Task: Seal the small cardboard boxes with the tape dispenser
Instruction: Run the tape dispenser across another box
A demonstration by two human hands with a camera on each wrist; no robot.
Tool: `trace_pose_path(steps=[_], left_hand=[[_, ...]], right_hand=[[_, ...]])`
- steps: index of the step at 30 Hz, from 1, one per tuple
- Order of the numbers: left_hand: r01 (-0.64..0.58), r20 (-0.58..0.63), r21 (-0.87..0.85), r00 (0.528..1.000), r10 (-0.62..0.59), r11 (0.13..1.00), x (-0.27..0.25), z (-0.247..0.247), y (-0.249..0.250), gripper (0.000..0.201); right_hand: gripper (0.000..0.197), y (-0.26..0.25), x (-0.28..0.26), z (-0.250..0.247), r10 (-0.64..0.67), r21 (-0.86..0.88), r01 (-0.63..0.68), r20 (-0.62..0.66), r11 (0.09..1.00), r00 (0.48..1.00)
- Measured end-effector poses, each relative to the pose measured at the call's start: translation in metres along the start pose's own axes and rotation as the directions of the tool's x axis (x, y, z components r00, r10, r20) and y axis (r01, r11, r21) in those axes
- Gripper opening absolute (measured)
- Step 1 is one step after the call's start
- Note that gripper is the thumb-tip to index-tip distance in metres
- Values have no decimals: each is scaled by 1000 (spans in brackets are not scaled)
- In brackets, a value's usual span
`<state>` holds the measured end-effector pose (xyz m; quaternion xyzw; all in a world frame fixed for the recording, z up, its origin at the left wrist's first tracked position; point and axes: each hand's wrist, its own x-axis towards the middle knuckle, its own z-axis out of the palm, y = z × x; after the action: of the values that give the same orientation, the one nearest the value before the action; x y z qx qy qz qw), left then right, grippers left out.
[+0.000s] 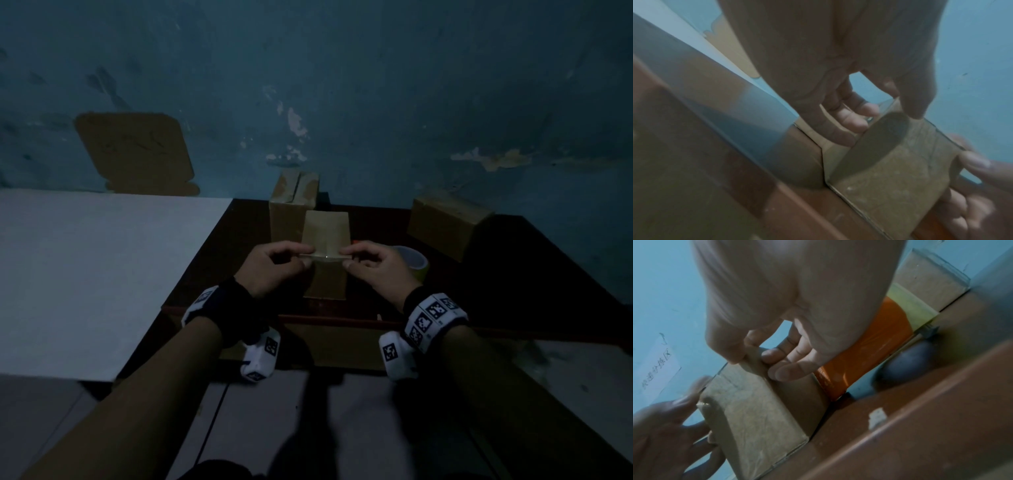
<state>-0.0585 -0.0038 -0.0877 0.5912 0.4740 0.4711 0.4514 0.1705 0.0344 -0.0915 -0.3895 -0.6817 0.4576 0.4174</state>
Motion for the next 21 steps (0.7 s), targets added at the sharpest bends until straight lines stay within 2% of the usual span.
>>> trace_pose_path(steps=[5, 8, 12, 15, 17, 19, 21], left_hand=[[-83, -38, 101, 995, 88, 991, 2, 2, -6, 17], [-132, -106, 149, 983, 149, 980, 3, 9, -11, 16], [-130, -129, 160, 980, 152, 979, 5, 14, -10, 17], [-98, -70, 193, 991, 114, 976, 3, 9, -6, 19], [-39, -39, 196, 998, 48, 980, 1, 7, 0, 20], [65, -41, 86, 997, -61, 994, -2, 7, 7, 25], [126, -48, -17, 991, -127, 992, -4, 8, 14, 29]], right_hand=[[17, 8, 3, 2, -34, -27, 33, -46, 999, 998], [17, 9, 4, 4, -53, -43, 50, -66, 998, 996], [17, 8, 6, 2, -54, -37, 52, -58, 998, 997], [20, 4, 5, 0, -48, -87, 47, -2, 995, 999], [26, 1, 6, -1, 3, -64, -3, 3, 998, 1000], [29, -3, 6, -3, 26, -74, -26, -7, 997, 1000], [22, -6, 7, -1, 5, -120, -6, -15, 993, 1000]])
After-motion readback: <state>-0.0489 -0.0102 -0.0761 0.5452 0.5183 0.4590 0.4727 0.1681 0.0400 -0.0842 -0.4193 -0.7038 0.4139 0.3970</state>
